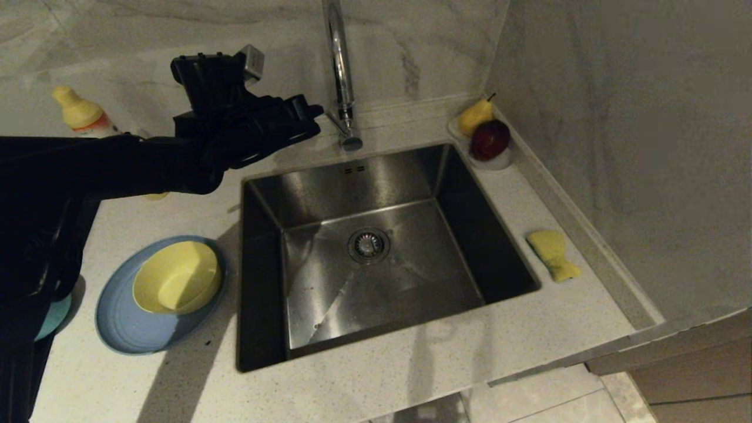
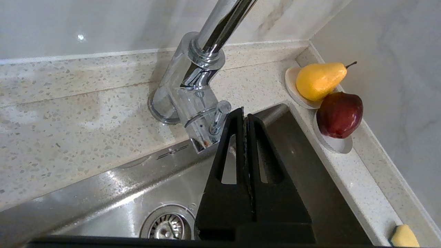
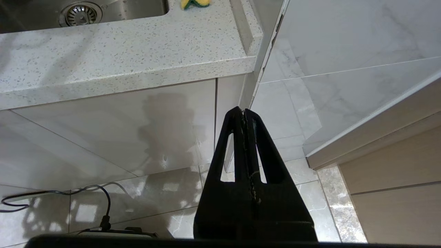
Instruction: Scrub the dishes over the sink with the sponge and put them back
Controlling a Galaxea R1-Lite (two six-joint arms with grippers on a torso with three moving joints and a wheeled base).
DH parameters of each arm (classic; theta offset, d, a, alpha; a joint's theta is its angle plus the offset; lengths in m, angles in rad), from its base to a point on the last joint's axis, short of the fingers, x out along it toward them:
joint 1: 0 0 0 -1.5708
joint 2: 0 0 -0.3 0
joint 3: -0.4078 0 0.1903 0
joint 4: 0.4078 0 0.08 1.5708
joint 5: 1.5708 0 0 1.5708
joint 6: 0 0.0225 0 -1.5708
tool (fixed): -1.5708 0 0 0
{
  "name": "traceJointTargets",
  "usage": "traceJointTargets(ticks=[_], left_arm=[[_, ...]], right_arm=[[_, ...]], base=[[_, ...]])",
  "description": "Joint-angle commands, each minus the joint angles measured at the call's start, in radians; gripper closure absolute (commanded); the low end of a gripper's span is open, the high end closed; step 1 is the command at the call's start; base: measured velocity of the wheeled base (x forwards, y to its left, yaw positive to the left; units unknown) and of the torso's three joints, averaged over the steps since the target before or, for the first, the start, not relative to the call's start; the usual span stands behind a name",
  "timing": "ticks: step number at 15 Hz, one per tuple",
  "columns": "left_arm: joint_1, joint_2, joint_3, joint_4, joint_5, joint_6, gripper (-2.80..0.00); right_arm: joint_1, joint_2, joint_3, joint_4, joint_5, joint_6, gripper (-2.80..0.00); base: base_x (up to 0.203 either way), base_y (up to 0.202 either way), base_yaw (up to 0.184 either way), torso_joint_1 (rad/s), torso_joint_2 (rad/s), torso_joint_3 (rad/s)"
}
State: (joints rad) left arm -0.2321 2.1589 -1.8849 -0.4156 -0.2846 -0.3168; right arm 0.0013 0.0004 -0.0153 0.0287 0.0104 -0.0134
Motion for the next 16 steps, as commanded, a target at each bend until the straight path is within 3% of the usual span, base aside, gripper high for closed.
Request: traceJointTargets(ticks=[1, 6, 16], left_arm=[[0.0, 0.01, 0.0, -0.019, 0.004, 0.008, 0.0], [0.0, 0.036, 0.001, -0.06, 0.045, 0.05, 0.0], [-0.001, 0.041, 0.0, -0.107, 0.053, 0.041, 0.0]], right_arm=[[0.0, -0.002, 0.0, 0.0, 0.0, 0.0, 0.0], [0.0, -0.002, 0.0, 0.0, 0.0, 0.0, 0.0], [0.0, -0.002, 0.0, 0.0, 0.0, 0.0, 0.0]], base=[[0.0, 0.0, 0.0, 0.0, 0.0, 0.0], [0.0, 0.0, 0.0, 0.0, 0.0, 0.0], [0.0, 0.0, 0.0, 0.0, 0.0, 0.0]])
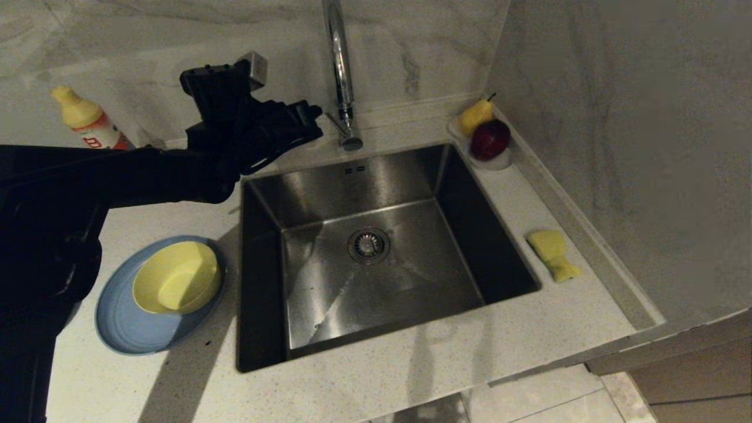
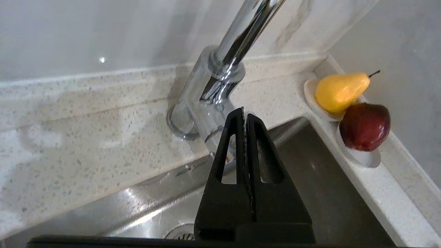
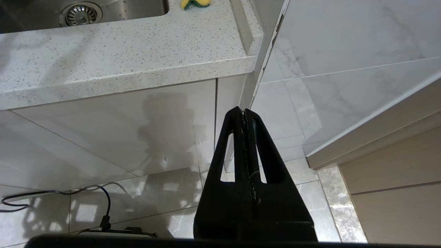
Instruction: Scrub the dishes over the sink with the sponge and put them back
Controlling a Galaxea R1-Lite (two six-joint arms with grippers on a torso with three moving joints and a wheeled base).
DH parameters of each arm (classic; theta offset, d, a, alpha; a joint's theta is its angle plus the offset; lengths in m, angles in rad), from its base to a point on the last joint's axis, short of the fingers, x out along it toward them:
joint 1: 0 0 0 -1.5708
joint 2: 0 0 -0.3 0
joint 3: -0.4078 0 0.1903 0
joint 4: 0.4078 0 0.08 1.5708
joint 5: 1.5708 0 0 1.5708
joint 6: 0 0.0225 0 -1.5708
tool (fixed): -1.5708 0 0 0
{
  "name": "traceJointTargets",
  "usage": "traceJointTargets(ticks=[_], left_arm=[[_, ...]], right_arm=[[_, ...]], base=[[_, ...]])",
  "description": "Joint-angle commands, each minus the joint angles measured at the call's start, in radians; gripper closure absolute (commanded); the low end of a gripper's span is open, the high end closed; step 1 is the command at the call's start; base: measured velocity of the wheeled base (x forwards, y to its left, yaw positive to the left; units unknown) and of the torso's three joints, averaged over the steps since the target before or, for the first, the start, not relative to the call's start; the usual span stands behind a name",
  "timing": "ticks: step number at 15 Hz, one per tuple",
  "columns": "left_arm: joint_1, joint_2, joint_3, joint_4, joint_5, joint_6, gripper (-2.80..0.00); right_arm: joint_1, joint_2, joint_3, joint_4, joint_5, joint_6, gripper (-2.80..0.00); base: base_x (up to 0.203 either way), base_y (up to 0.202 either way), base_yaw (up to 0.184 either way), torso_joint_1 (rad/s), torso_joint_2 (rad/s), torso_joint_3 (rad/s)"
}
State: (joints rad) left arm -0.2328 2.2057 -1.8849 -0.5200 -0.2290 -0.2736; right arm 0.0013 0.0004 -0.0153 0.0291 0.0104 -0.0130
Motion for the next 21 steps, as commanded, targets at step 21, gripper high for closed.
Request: traceJointTargets(ticks=[21], left_arm=[[-0.014, 0.008, 0.003, 0.019, -0.035, -0.033, 0.0]], right_arm=[[0.0, -0.002, 0.0, 0.0, 0.0, -0.001, 0.0]], base=[[0.0, 0.0, 0.0, 0.0, 0.0, 0.0]])
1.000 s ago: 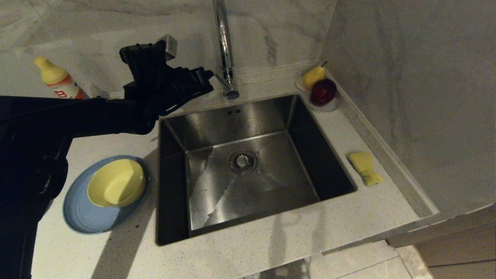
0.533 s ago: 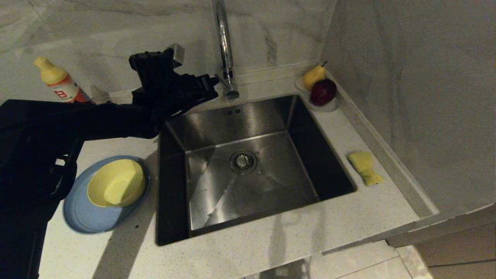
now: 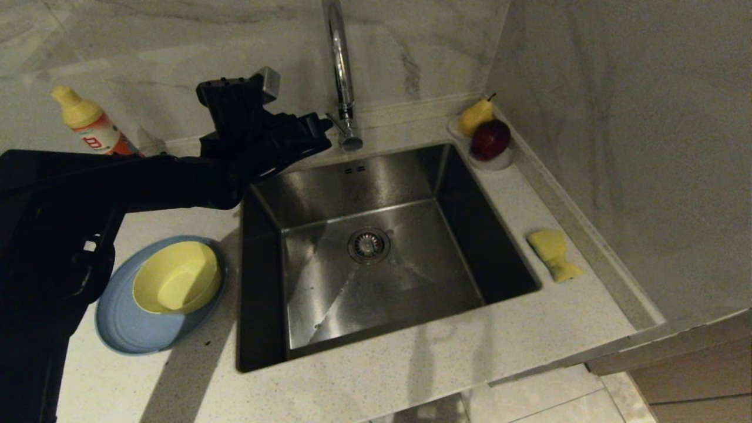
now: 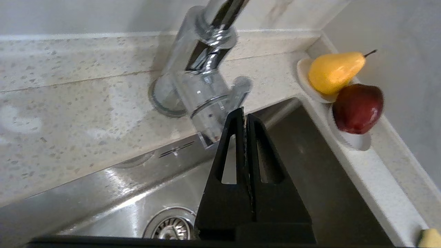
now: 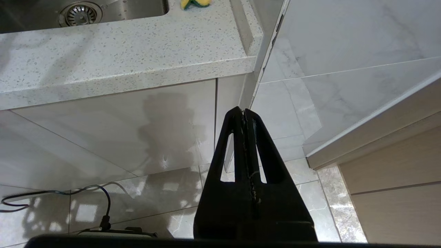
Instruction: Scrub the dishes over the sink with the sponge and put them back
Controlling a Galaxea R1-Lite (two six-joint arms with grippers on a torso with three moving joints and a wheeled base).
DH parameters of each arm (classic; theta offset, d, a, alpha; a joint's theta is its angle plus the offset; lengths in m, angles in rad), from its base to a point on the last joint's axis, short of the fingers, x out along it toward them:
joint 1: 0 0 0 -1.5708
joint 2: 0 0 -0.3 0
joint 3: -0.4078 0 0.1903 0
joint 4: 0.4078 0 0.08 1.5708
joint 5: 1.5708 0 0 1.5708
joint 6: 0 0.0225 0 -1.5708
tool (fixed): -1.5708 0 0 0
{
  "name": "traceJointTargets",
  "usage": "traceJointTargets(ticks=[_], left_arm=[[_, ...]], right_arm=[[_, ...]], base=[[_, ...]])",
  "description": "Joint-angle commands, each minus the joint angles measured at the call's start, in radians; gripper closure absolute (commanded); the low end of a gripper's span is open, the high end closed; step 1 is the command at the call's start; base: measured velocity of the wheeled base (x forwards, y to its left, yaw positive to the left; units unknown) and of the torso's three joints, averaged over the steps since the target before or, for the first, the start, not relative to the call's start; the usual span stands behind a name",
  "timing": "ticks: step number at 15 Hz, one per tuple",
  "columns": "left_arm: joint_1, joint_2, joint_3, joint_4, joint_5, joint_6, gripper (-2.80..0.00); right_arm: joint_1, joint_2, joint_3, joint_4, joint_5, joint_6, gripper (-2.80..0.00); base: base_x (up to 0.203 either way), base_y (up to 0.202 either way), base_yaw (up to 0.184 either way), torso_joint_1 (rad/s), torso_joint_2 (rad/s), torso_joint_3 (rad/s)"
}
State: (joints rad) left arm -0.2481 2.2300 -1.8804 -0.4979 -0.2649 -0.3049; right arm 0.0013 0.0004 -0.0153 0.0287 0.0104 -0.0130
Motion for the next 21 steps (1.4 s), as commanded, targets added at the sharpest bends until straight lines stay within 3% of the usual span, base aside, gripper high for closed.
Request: traceJointTargets(ticks=[1, 5, 21], left_arm=[[0.001, -0.021, -0.005, -0.007, 0.001, -0.002, 0.0], [0.003, -0.036, -0.006, -0.007, -0.001, -0.039, 0.0], [0.021, 0.036, -0.008, -0.067, 0.012, -0.011, 0.0]], right_arm=[[0.0, -0.002, 0.0, 0.0, 0.0, -0.001, 0.0], [0.0, -0.002, 0.0, 0.0, 0.0, -0.001, 0.0], [0.0, -0.002, 0.0, 0.0, 0.0, -0.001, 0.0]], base=[[0.0, 0.0, 0.0, 0.0, 0.0, 0.0], [0.0, 0.0, 0.0, 0.0, 0.0, 0.0], [0.0, 0.0, 0.0, 0.0, 0.0, 0.0]])
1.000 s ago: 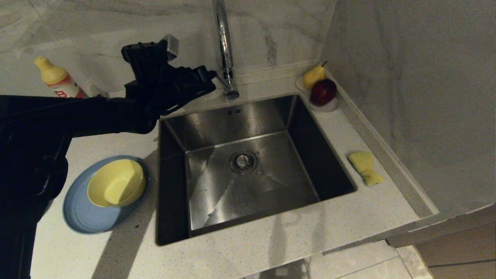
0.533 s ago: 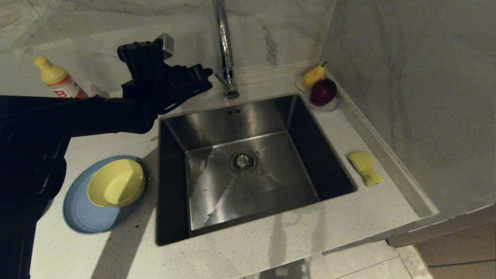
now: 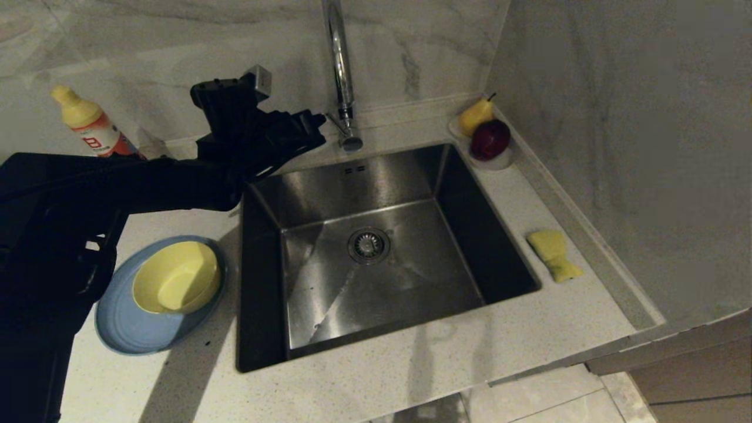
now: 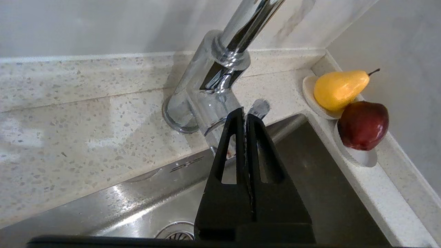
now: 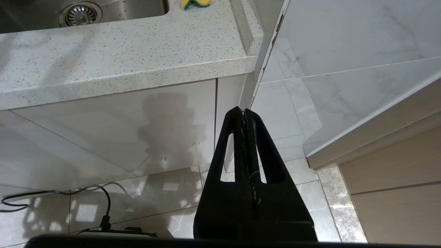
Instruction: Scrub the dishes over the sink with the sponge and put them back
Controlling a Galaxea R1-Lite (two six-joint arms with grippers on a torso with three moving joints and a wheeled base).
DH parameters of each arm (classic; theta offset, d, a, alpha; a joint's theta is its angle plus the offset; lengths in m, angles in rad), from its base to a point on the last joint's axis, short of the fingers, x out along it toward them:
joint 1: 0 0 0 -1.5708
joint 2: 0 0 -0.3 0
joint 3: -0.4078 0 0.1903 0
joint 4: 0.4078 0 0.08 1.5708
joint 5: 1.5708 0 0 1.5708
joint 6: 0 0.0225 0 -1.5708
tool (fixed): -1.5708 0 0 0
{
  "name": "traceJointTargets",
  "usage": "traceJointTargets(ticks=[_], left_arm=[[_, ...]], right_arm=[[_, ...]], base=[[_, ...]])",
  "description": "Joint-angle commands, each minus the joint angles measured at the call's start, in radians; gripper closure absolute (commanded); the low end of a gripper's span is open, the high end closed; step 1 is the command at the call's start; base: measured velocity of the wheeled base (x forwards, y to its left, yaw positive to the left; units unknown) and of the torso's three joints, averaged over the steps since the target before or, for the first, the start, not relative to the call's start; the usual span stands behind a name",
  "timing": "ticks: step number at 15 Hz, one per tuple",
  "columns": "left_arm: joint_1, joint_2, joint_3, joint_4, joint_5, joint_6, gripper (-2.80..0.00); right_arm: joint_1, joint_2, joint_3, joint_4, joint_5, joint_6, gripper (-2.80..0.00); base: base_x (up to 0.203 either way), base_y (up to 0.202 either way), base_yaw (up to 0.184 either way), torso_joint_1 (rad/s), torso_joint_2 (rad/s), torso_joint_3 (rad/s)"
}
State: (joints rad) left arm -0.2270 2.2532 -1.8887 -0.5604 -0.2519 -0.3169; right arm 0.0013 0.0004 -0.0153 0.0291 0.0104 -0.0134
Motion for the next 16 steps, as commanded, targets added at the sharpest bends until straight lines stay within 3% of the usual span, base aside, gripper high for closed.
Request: traceJointTargets(ticks=[1, 10, 13, 16], left_arm=[[0.0, 0.014, 0.0, -0.004, -0.003, 0.006, 0.0], [-0.014, 0.002, 0.035, 0.014, -0.023, 0.003, 0.0], [-0.013, -0.026, 0.054, 0.052, -0.099, -0.001, 0.0], [-0.012, -0.037, 0.026, 0.054, -0.107, -0.012, 0.0]], right_arm=[[0.0, -0.002, 0.0, 0.0, 0.0, 0.0, 0.0], [0.0, -0.002, 0.0, 0.0, 0.0, 0.0, 0.0], [0.0, -0.002, 0.0, 0.0, 0.0, 0.0, 0.0], [0.0, -0.002, 0.0, 0.0, 0.0, 0.0, 0.0]], base=[[0.0, 0.0, 0.0, 0.0, 0.0, 0.0], [0.0, 0.0, 0.0, 0.0, 0.0, 0.0], [0.0, 0.0, 0.0, 0.0, 0.0, 0.0], [0.0, 0.0, 0.0, 0.0, 0.0, 0.0]])
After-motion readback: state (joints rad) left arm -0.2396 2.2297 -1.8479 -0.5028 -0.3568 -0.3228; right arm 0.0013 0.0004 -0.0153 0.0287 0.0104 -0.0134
